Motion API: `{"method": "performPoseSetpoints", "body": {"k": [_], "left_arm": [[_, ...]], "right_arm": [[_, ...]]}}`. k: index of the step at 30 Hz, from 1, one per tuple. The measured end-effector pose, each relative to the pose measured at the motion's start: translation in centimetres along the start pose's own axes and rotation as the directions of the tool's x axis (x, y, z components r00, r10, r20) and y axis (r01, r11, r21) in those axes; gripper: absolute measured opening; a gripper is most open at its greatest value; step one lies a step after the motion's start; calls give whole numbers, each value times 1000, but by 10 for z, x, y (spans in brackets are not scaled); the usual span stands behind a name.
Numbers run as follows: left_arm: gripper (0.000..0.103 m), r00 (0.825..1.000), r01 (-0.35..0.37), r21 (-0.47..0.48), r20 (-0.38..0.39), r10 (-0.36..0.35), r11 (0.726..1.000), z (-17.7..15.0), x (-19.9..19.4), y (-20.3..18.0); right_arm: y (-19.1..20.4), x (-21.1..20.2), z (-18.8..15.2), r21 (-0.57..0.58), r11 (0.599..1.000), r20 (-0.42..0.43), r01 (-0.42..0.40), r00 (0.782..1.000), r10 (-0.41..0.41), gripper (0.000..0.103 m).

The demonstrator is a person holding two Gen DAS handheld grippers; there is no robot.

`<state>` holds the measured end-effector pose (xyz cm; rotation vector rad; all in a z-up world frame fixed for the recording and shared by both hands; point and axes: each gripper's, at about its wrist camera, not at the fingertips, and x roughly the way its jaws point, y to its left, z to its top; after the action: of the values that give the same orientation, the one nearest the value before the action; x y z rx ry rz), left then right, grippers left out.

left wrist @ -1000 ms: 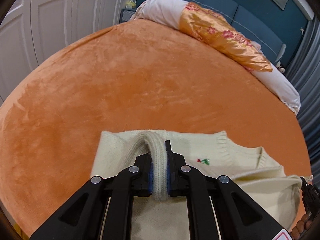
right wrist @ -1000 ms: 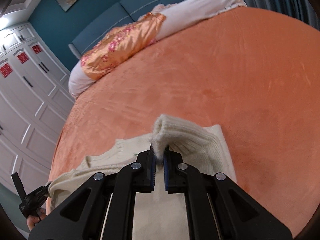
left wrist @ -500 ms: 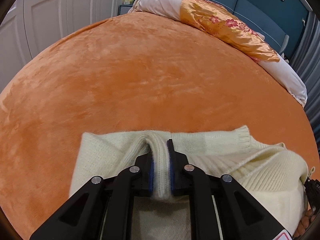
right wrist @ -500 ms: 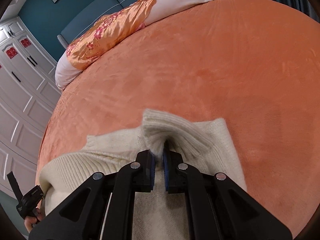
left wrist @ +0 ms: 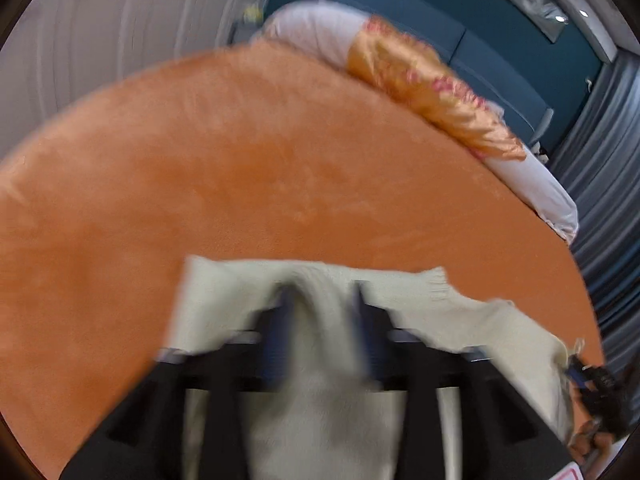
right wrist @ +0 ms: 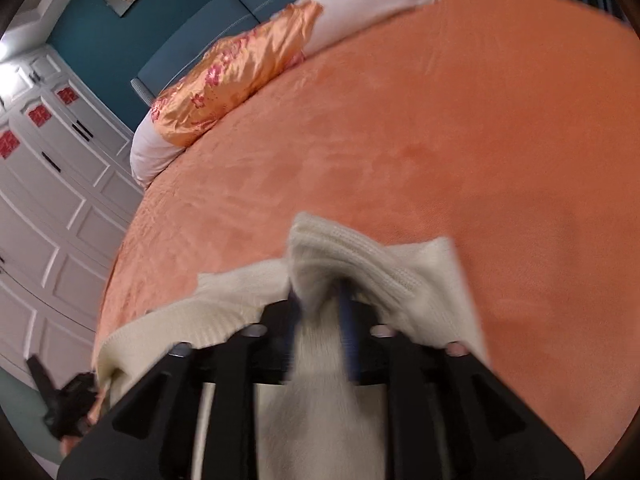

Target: Fold small clothes

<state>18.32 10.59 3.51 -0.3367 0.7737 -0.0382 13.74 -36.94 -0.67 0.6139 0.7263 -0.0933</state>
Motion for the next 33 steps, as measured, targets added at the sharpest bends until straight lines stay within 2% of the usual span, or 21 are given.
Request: {"method": "performPoseSetpoints", "body": {"k": [1,3,5,8,10,11,12,14,16,18,20,21,25,27,29,30,31,33], "left_arm": [[66,997,-28,39,78,25,999,-3,-30,-2],[67,993,-41,84,116,31,996,-7,-60,-2],[67,998,-3,98,69,-4,995,-13,-80,-1],[67,996,80,99,-52,-75,992,-35,-85,-9],[66,991,67,130,-127,-51,989,-58,-75,-20],[60,987,49,141,-157,-27,989,-69,-68,-22],[49,982,31,147,-191,-2,989,-79,-61,-22],[38,963,-24,131,-263,58,991,-98,-45,-15],[34,967,-36,119,-246,65,992,-101,-49,-8],[22,962,-67,135,-253,100,989,-101,-53,-3],[11,957,-87,136,-263,120,987,-103,-53,6],[9,956,-86,128,-268,118,988,-105,-54,11],[8,955,-74,128,-277,108,989,-105,-59,19],[8,956,-75,117,-273,104,990,-100,-68,20],[10,966,-62,107,-245,86,992,-88,-78,15],[13,970,-53,114,-229,78,992,-80,-81,11],[17,973,-46,123,-218,72,991,-69,-80,7],[41,978,-31,121,-199,55,992,-50,-73,-1]], "right_arm": [[8,-25,-3,-39,999,56,12,998,-10,42],[18,-52,-9,-77,997,79,-21,997,27,42],[30,-72,-23,-108,993,43,-41,998,45,41],[60,-83,-62,-185,976,-63,-111,993,101,29],[81,-84,-91,-251,959,-123,-133,987,105,21],[95,-81,-109,-297,943,-161,-150,981,105,21],[106,-78,-124,-331,930,-188,-158,977,99,21],[119,-69,-149,-371,913,-249,-170,965,78,21],[120,-60,-160,-398,905,-274,-149,961,38,19],[113,-58,-165,-418,903,-272,-103,962,-16,19],[92,-60,-157,-376,924,-274,-75,961,-33,16],[82,-63,-156,-358,932,-271,-62,962,-40,7],[35,-78,-141,-259,966,-265,-8,962,-64,0],[26,-86,-137,-220,975,-265,1,962,-61,0],[20,-96,-127,-185,983,-250,11,966,-59,3],[19,-101,-122,-193,981,-227,32,971,-77,14],[20,-103,-115,-206,977,-200,57,975,-99,18],[19,-102,-89,-213,975,-158,67,982,-102,19]]}}
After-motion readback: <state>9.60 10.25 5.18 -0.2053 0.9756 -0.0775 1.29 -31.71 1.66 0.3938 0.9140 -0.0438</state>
